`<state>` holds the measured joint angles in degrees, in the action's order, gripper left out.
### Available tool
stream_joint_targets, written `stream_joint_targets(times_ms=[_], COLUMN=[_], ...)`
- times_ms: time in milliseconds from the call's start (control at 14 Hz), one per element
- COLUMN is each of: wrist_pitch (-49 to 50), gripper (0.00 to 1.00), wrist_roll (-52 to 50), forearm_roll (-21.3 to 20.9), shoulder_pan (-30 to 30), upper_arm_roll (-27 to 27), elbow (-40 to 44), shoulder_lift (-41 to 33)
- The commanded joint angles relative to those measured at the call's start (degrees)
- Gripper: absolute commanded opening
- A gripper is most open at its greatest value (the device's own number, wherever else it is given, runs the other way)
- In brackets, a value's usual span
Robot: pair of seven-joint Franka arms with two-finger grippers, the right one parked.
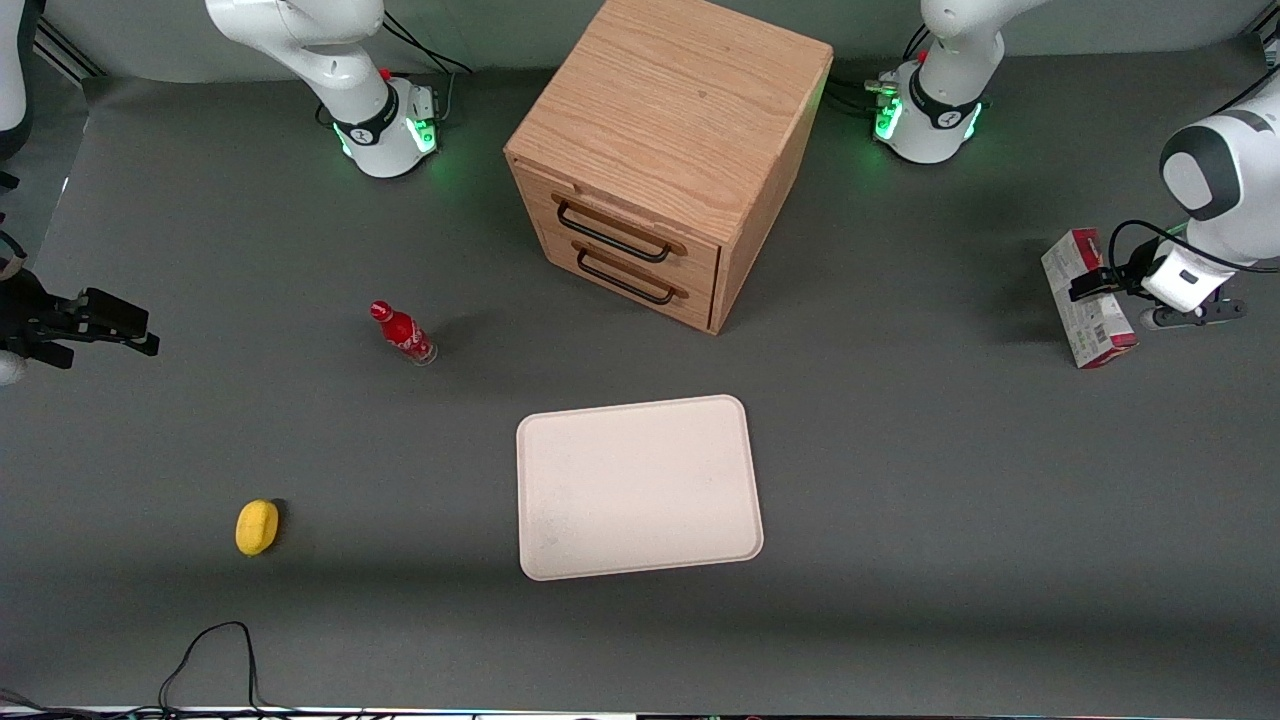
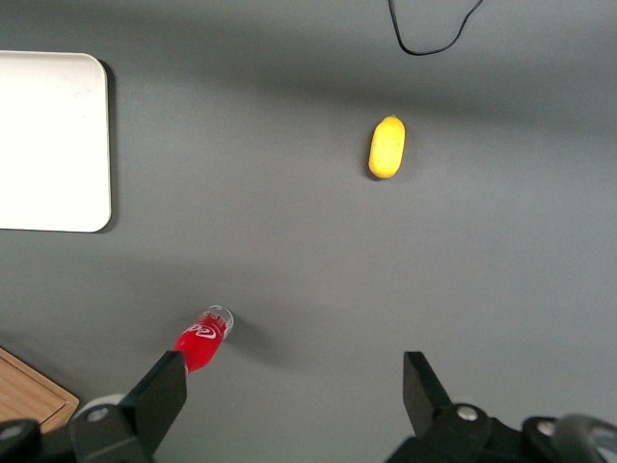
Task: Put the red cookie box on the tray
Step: 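Lower the left gripper around the cookie box and close on it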
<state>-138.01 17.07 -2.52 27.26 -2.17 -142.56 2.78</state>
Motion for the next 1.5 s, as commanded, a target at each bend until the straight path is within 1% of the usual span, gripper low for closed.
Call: stream_joint_targets(times_ms=[0,357,429,500,571,1214,1286,1429], wrist_pitch=[-2.88,-6.49,-6.57,-6.75,-6.92,-5.35,-3.17,4.37], gripper=[0.99,0.97,0.92,0.22,0.00,0.00,0.00,0.00], wrist_roll=[2.09,2.09,2.09,2.44,2.62,2.71,2.45,1.92], forearm_roll=[0.05,0.05,0.05,0.05,0.14,0.14,0.14,0.14], shoulder_pan=[1.13,1.66,1.66,1.74,2.18,1.92,1.57,0.00], upper_arm_roll=[-0.20,-0.20,-0.20,-0.20,-0.20,-0.37,-0.72,-1.16], elbow=[-1.32,-3.08,-3.08,-3.08,-3.08,-2.55,-1.59,2.44], shoulder_lift=[1.61,3.02,3.11,3.29,3.29,2.85,2.15,0.14])
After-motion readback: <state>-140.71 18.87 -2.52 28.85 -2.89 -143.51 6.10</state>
